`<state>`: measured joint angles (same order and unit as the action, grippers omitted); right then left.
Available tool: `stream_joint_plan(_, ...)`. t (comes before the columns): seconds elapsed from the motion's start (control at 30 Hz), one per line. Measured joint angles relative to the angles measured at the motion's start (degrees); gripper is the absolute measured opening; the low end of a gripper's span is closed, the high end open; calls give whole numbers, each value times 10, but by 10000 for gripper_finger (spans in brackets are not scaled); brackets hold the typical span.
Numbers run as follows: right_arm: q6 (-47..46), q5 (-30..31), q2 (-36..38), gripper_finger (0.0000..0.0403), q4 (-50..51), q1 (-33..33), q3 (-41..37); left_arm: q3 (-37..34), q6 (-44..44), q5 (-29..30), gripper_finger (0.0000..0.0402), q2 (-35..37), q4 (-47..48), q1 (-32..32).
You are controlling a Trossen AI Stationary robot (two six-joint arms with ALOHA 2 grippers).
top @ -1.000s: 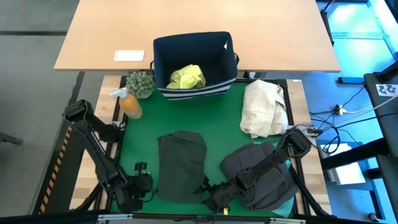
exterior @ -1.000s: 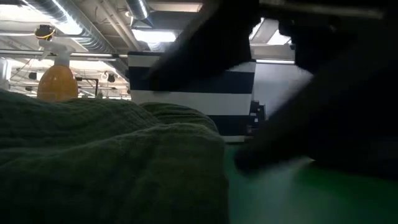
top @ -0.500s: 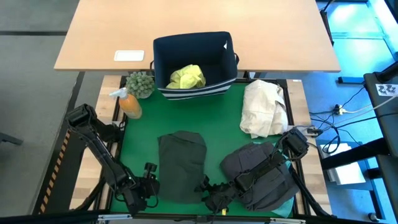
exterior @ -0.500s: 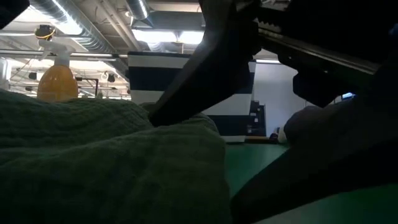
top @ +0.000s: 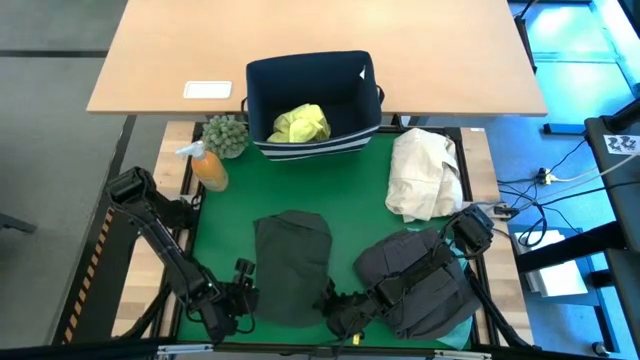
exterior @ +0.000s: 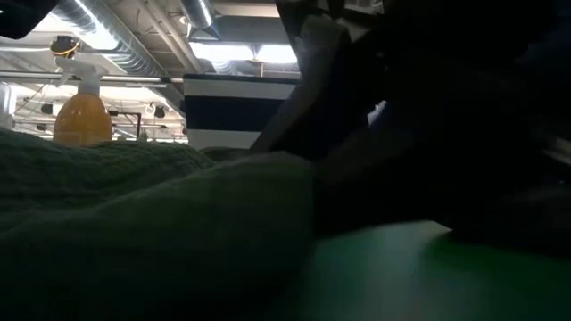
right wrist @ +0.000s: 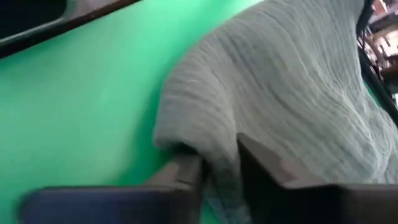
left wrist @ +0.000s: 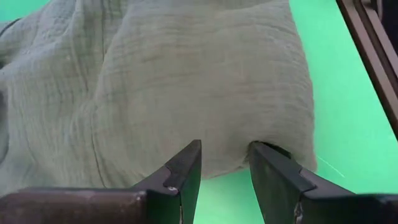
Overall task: Fold laundry
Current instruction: Fold the green polo shirt
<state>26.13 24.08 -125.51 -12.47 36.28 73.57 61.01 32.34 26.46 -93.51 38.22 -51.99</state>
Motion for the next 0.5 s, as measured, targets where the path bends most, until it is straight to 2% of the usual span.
stream_joint_plan(0.07,-16,11,2,22,-1,-3,0,1,-1,0,127,0,-4,0)
stream_joint_plan(0.1,-31,19,2,13,0,-7,0,5,-2,0,127,0,0,0)
stream_joint_plan(0.17,-74,45,2,18,2,-16,-1,25,-23,2,127,-1,8,0)
stream_joint_plan(0.23,-113,53,3,22,10,-27,-1,57,-45,33,127,-1,19,0)
stream_joint_plan(0.37,-176,21,3,7,16,-44,-2,109,-88,96,127,-2,51,-5)
stream_joint_plan(0.5,-201,7,3,7,11,-49,-2,123,-92,98,127,-11,68,-7)
